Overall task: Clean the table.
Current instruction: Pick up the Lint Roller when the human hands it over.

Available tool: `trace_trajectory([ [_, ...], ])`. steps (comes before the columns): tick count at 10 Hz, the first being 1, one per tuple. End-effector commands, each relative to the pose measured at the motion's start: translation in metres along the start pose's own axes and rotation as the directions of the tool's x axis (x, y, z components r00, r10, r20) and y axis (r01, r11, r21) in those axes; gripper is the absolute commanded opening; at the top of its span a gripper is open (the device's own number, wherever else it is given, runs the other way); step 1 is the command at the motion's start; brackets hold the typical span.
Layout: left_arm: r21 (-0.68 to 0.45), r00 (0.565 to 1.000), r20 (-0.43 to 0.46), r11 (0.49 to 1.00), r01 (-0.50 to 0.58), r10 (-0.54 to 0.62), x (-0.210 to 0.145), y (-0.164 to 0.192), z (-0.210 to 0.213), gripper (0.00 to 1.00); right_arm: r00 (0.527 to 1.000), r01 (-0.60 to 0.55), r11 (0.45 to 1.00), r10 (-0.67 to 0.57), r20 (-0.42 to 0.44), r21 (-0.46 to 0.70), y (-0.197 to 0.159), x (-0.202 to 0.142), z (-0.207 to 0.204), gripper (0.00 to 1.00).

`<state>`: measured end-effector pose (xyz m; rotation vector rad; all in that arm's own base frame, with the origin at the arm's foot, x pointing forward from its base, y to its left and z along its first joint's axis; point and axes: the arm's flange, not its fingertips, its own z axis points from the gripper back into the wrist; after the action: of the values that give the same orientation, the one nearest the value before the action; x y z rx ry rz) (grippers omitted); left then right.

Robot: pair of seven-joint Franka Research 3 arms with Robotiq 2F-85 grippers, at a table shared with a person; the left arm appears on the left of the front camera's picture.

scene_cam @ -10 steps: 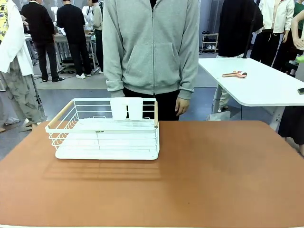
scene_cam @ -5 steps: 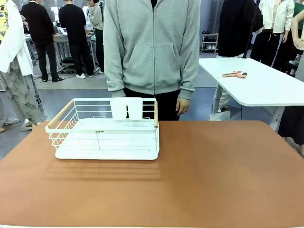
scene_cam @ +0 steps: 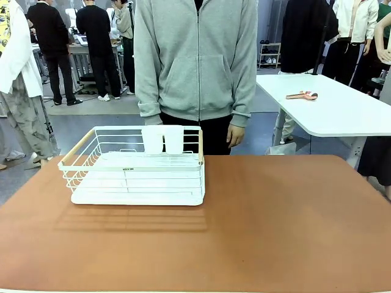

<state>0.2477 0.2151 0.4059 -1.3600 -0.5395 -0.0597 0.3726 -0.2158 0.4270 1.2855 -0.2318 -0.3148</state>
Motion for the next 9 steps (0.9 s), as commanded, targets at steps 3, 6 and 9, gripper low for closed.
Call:
trace_trajectory([
  [3, -0.018, 1.0, 0.019, 1.0, 0.023, -0.023, -0.0053, -0.0054, 0.0039, 1.0, 1.0, -0.009, 1.0, 0.009, 0.014, 0.007, 0.0055, -0.0027, 0.0065, 1.0],
  [6, -0.018, 1.0, 0.019, 1.0, 0.023, -0.023, -0.0053, -0.0054, 0.0039, 1.0, 1.0, -0.009, 1.0, 0.009, 0.014, 0.007, 0.0055, -0.0027, 0.0065, 1.0],
  [9, -0.018, 1.0, 0.019, 1.0, 0.023, -0.023, -0.0053, -0.0054, 0.0039, 1.0, 1.0, -0.009, 1.0, 0.009, 0.014, 0.007, 0.0055, -0.0027, 0.0065, 1.0],
])
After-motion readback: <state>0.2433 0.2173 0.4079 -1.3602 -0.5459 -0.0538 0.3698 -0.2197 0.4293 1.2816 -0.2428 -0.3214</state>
